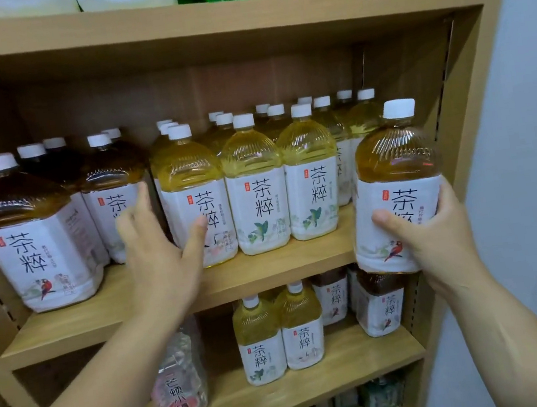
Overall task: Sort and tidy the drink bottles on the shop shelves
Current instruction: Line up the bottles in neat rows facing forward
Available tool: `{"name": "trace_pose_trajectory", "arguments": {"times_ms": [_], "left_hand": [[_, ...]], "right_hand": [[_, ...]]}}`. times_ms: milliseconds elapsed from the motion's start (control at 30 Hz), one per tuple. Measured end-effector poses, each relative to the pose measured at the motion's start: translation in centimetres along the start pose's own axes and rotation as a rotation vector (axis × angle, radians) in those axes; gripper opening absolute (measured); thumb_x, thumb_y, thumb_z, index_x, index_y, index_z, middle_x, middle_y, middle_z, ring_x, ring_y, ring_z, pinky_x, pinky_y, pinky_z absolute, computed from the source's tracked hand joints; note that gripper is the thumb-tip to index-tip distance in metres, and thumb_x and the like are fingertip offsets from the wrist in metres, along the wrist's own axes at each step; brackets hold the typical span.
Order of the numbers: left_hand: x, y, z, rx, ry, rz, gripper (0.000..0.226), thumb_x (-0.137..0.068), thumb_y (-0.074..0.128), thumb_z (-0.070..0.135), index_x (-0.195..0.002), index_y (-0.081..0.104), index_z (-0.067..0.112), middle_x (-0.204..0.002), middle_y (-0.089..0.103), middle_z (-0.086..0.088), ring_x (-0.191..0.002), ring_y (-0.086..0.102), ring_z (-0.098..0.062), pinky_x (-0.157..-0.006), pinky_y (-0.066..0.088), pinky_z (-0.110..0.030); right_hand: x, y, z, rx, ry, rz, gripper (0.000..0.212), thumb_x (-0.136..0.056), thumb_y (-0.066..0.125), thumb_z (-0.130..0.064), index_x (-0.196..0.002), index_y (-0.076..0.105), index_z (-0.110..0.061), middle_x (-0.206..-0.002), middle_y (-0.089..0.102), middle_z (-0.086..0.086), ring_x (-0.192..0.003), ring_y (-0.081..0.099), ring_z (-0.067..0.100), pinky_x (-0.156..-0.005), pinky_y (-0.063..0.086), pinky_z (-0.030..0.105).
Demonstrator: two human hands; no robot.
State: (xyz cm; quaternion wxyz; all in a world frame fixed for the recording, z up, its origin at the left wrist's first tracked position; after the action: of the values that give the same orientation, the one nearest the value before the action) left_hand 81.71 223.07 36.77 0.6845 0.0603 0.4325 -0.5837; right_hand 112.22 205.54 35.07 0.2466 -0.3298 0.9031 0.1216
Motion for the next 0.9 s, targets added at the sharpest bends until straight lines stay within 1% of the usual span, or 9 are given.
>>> {"name": "trace_pose_trajectory", "arguments": {"times_ms": [67,167,267,367,467,533,700,833,900], "left_hand": [[3.2,-0.1,2.3,0.121,0.158,0.067,0.062,-0.093,0.068,0.040,-0.146,0.042,0.020,-0.121,0.047,-0.002,-0.096,0.044,-0.008,-0.088,0.037,-0.013],[7.6,3.1,4.4,0.348,0.166,-0.202,0.035,-0.087,0.063,0.052,-0.118,0.056,0.038,-0.099,0.059,0.011,-0.076,0.057,-0.015,-0.069,0.051,-0.033],[11.0,8.1,5.6,0.387,0.045,-0.553,0.057,-0.076,0.064,0.065,-0.129,0.057,0.045,-0.109,0.064,0.015,-0.079,0.065,-0.014,-0.071,0.055,-0.036],[13.4,13.1,5.8,0.335,0.006,-0.826,0.089,-0.068,0.067,0.072,-0.148,0.038,0.047,-0.125,0.061,0.019,-0.086,0.068,-0.006,-0.078,0.056,-0.027],[15.2,16.8,5.8,0.472,-0.137,-1.037,0.074,-0.086,0.079,0.033,-0.148,0.039,0.036,-0.116,0.067,0.012,-0.074,0.067,0.004,-0.066,0.053,-0.014],[15.8,18.4,5.4,0.487,-0.208,-1.131,0.062,-0.090,0.073,0.004,-0.143,0.046,0.023,-0.102,0.066,0.008,-0.064,0.064,0.008,-0.059,0.050,-0.009],[15.4,21.4,3.2,0.346,-0.155,-1.152,0.066,-0.080,0.085,0.007,-0.135,0.051,0.020,-0.107,0.068,0.004,-0.074,0.064,0.004,-0.065,0.051,-0.012],[15.6,23.8,1.1,0.215,-0.145,-1.010,0.070,-0.064,0.085,0.043,-0.125,0.051,0.042,-0.119,0.067,0.002,-0.098,0.067,-0.020,-0.086,0.056,-0.043],[15.8,24.5,1.0,0.098,-0.077,-0.931,0.073,-0.067,0.086,0.040,-0.131,0.051,0.036,-0.123,0.064,0.001,-0.112,0.063,-0.021,-0.097,0.052,-0.044]], "right_hand": [[1.7,-1.5,0.2,0.009,0.020,-0.022,0.067,-0.046,0.092,-0.048,-0.105,0.062,-0.040,-0.105,0.077,-0.009,-0.094,0.075,0.012,-0.071,0.060,0.029],[4.5,-3.4,2.0,0.034,0.068,-0.084,0.071,-0.042,0.091,-0.046,-0.107,0.061,-0.046,-0.103,0.076,-0.010,-0.090,0.074,0.009,-0.068,0.060,0.025],[7.6,-4.3,6.0,0.062,0.155,-0.121,0.089,-0.039,0.093,-0.041,-0.117,0.051,-0.047,-0.107,0.072,-0.012,-0.093,0.073,0.010,-0.071,0.060,0.027],[10.5,-4.6,10.8,0.094,0.272,-0.146,0.098,-0.036,0.097,-0.036,-0.119,0.047,-0.053,-0.109,0.069,-0.010,-0.096,0.072,0.011,-0.074,0.061,0.031],[12.3,-4.5,15.3,0.135,0.368,-0.233,0.099,-0.045,0.102,-0.023,-0.124,0.046,-0.046,-0.117,0.065,-0.005,-0.098,0.070,0.008,-0.075,0.061,0.029],[12.7,-4.4,17.5,0.138,0.411,-0.262,0.099,-0.047,0.102,-0.028,-0.125,0.045,-0.049,-0.122,0.062,-0.008,-0.103,0.068,0.007,-0.080,0.062,0.030],[12.5,-3.1,21.1,0.086,0.464,-0.292,0.093,-0.061,0.099,-0.019,-0.133,0.044,-0.041,-0.125,0.061,-0.014,-0.109,0.063,-0.004,-0.085,0.060,0.024],[11.8,-1.9,24.2,0.042,0.457,-0.292,0.099,-0.070,0.094,-0.017,-0.150,0.040,-0.039,-0.137,0.056,-0.017,-0.124,0.056,-0.004,-0.101,0.054,0.025],[11.8,-1.2,25.9,0.080,0.461,-0.312,0.100,-0.075,0.091,-0.024,-0.155,0.034,-0.043,-0.147,0.051,-0.017,-0.136,0.048,0.000,-0.114,0.045,0.035]]}}
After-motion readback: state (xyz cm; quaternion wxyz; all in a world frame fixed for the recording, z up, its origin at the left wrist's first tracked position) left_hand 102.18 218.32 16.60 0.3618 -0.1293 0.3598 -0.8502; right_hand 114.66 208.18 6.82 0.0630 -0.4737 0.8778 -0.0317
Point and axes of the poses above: each hand's wrist, its own x-axis away from the middle knuckle, its own y-axis out of the palm, z = x × y, the point moved 4 cm from there along -x, towards the middle knuckle
